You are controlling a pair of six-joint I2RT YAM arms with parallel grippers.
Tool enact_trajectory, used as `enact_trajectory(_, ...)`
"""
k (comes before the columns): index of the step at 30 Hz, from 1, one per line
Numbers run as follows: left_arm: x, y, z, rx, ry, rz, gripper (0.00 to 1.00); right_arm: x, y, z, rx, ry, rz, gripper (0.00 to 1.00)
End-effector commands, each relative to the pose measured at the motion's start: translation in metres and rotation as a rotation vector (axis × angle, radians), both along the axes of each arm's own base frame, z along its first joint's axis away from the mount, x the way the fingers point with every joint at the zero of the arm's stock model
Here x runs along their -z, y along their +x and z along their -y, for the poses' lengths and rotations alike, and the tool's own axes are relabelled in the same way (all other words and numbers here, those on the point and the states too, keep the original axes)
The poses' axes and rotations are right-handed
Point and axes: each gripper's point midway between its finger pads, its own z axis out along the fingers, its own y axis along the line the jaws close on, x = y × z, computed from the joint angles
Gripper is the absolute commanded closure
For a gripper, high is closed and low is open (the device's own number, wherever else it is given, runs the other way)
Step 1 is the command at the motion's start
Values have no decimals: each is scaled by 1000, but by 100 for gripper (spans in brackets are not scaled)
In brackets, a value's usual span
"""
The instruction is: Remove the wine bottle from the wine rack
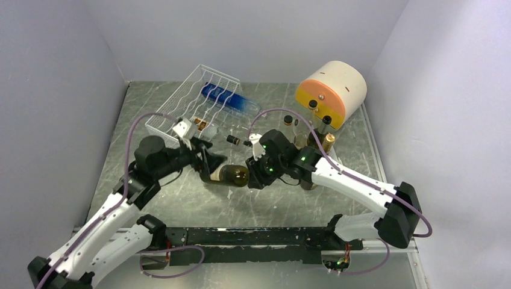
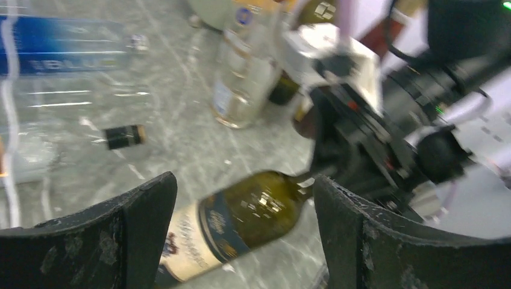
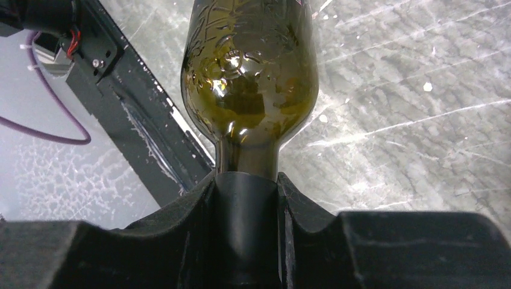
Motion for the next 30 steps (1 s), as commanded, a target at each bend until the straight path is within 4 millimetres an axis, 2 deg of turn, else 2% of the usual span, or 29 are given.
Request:
enact_trajectory(1,-2,-52,9,111,-28,-44,12,-25,-4,-3,-11,61,0,100)
enact_trajectory(4,8,-61,14,131,34,-31,11,-28,-3,-1,-14,66,-2,100)
enact_trajectory(7,21,-69,27,208,118,15,11,-32,-2,0,-20,80,10,100)
enact_trajectory(13,35,-76,49,375,257,237,8,-41,-2,4,-25,100,24,100)
enact_trajectory(21,45,-84,89,564,299,365,6,-54,-7,3,-57,148,31,100)
enact_trajectory(30,71,-83,128,620,342,411,6,-66,-10,1,-72,173,35,100)
